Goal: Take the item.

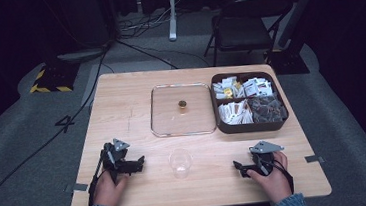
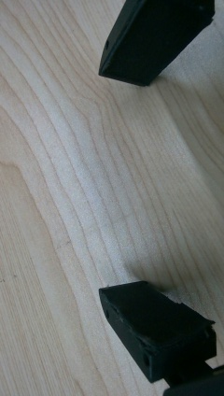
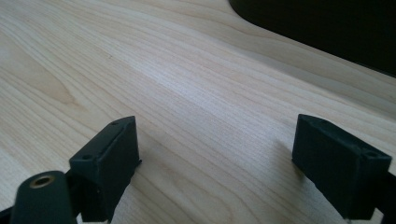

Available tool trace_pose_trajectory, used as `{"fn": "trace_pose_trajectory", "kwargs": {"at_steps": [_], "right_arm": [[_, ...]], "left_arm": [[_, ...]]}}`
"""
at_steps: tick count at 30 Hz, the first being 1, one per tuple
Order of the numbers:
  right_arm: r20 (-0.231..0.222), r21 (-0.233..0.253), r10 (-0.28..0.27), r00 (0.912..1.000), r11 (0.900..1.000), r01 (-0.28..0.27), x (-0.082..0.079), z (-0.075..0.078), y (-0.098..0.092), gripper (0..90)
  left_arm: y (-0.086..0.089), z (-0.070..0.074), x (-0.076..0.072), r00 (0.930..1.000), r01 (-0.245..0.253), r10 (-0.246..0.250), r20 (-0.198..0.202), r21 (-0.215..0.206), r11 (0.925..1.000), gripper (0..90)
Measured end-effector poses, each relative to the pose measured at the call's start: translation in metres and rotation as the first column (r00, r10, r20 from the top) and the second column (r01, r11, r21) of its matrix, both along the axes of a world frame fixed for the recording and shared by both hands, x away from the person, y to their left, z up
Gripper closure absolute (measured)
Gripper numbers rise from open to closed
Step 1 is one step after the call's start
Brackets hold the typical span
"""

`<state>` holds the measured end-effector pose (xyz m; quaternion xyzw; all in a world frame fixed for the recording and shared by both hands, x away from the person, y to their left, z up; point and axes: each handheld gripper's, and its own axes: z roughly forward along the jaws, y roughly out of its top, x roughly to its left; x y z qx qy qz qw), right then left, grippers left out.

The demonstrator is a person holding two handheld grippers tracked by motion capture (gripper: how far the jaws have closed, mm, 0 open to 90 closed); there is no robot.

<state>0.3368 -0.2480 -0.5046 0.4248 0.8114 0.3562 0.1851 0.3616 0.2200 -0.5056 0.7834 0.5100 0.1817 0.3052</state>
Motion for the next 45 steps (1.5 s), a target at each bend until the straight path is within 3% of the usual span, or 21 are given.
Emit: {"fn": "trace_pose_trajectory", "kwargs": {"at_steps": [13, 20, 26, 30, 35, 37, 45], "right_arm": [[-0.023, 0.005, 0.010, 0.9997, 1.000, -0.010, 0.002, 0.004, -0.004, 21.5], [-0.034, 0.034, 0.024, 0.9991, 0.999, -0.023, 0.002, 0.008, -0.006, 24.9], [-0.006, 0.079, 0.022, 0.9997, 0.997, -0.021, 0.002, 0.022, -0.010, 25.4], [-0.027, 0.115, 0.028, 0.9992, 0.993, -0.025, 0.005, 0.032, -0.016, 25.7], [-0.026, 0.097, 0.018, 0.9995, 0.995, -0.015, 0.008, 0.043, -0.024, 20.2], [-0.009, 0.114, 0.001, 1.0000, 0.993, 0.000, 0.012, 0.051, -0.031, 20.3], [0.048, 0.106, -0.028, 0.9985, 0.994, 0.023, 0.022, 0.077, -0.042, 23.7]], "left_arm": [[0.000, 0.000, 0.000, 1.0000, 0.000, 0.000, 0.003, 0.000, 1.0000, 0.2], [-0.001, 0.000, 0.001, 1.0000, 0.000, 0.000, 0.001, -0.003, 1.0000, 0.2], [0.002, 0.000, 0.002, 0.9994, 0.035, -0.035, 0.002, 0.002, 0.9994, 0.4], [0.002, 0.000, 0.002, 0.9993, 0.036, -0.036, 0.002, 0.004, 0.9993, 0.4], [0.002, 0.000, 0.003, 0.9993, 0.036, -0.036, 0.001, 0.004, 0.9993, 0.4], [0.001, 0.000, 0.003, 0.9996, 0.027, -0.027, 0.002, -0.002, 0.9996, 0.4], [0.001, 0.000, 0.003, 0.9996, 0.027, -0.027, 0.002, -0.003, 0.9996, 0.4]]}}
